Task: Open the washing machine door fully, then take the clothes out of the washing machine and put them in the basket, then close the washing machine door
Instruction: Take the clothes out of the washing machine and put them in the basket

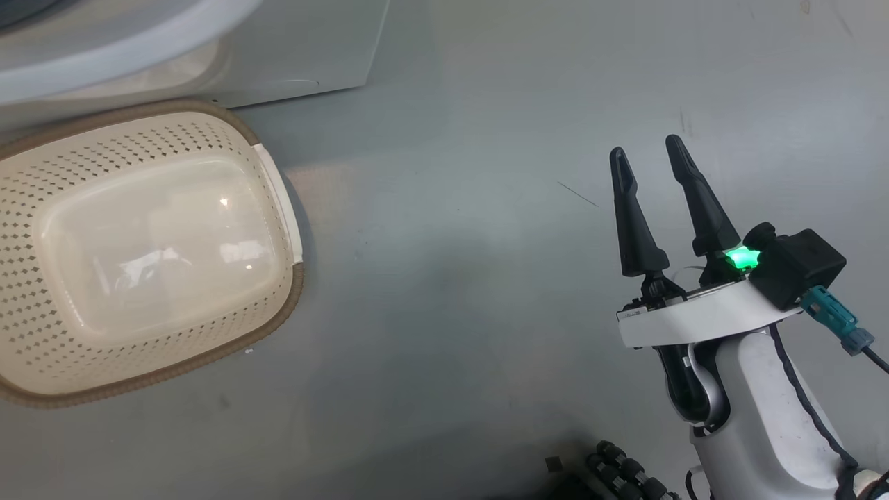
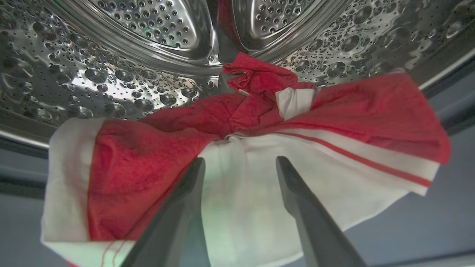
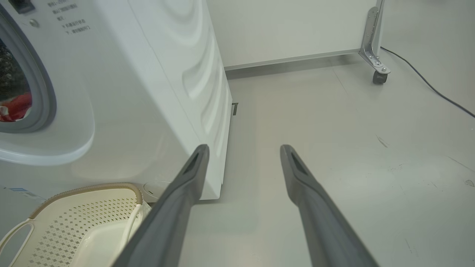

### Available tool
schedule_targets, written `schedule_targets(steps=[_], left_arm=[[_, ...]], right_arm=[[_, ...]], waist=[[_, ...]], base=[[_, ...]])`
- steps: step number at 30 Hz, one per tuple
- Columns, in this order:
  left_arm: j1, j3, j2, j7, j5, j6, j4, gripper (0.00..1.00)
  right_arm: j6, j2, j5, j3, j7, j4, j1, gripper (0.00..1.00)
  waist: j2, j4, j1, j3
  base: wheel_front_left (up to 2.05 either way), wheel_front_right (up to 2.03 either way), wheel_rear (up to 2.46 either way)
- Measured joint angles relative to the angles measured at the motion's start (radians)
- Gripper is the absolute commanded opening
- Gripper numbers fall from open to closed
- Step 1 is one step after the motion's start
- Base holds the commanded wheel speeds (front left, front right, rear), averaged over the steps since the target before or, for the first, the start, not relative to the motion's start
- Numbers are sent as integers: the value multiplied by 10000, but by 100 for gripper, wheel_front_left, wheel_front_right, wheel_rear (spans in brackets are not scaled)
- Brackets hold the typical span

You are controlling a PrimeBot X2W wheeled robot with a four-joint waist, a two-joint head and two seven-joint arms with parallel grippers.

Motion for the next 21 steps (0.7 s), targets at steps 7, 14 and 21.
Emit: schedule_targets(steps=[7, 14, 21], left_arm=[[-552, -259, 267, 341, 297, 0, 616, 100], [-952, -301, 293, 443, 314, -35, 1091, 100], [-1387, -380, 247, 445, 316, -40, 1559, 100]], right_arm=[[-163, 2, 127, 96, 0, -90, -110, 100], [-272, 4, 178, 157, 0, -144, -215, 100], [-407, 6, 182, 165, 0, -190, -215, 100]], waist=[[0, -190, 0, 259], [0, -367, 0, 430], [0, -424, 0, 504]], base=[[0, 0, 0], [0, 0, 0], [0, 0, 0]])
